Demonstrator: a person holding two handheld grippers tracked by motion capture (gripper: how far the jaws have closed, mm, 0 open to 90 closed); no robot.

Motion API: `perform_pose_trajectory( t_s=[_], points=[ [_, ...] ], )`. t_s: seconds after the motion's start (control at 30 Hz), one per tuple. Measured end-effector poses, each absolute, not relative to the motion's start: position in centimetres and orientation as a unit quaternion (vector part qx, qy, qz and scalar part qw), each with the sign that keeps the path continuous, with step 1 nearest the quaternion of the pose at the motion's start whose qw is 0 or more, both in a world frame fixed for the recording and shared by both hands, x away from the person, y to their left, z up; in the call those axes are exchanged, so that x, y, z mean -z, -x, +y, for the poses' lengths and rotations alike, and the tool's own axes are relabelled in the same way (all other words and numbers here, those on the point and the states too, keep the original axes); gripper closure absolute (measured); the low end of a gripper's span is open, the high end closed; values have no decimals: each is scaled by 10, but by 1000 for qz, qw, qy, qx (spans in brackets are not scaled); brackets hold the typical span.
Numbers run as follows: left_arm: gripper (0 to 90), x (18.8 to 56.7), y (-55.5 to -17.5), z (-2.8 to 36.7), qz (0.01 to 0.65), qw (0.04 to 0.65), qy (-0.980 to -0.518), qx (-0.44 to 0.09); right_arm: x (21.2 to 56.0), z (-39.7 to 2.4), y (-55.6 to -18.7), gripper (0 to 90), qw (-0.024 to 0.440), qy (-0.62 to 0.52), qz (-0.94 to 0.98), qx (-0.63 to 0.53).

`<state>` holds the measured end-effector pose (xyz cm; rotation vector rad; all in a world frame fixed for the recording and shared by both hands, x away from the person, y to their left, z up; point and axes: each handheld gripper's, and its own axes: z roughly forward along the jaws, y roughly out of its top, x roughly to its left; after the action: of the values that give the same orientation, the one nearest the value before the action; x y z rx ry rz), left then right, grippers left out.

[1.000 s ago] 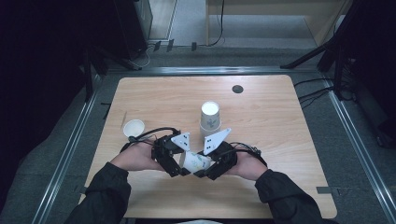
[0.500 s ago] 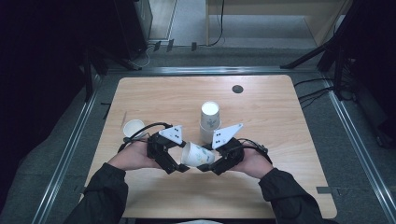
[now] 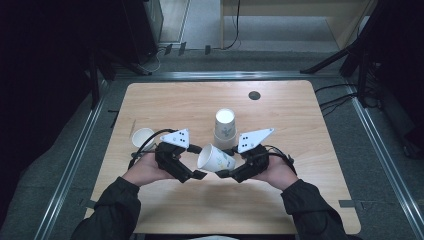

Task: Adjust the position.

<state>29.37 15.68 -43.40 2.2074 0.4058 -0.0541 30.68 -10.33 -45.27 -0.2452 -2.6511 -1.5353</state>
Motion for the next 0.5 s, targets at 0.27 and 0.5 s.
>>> perform_pose_trajectory(
  t_s=[0.27,0.5],
  points=[
    [139,433,-294,153,171,463,-869,23,455,-102,-308,336,55,83,-854,511],
    [159,433,-294,152,173,481,-859,27,456,-99,-307,336,68,81,-852,513]
  ],
)
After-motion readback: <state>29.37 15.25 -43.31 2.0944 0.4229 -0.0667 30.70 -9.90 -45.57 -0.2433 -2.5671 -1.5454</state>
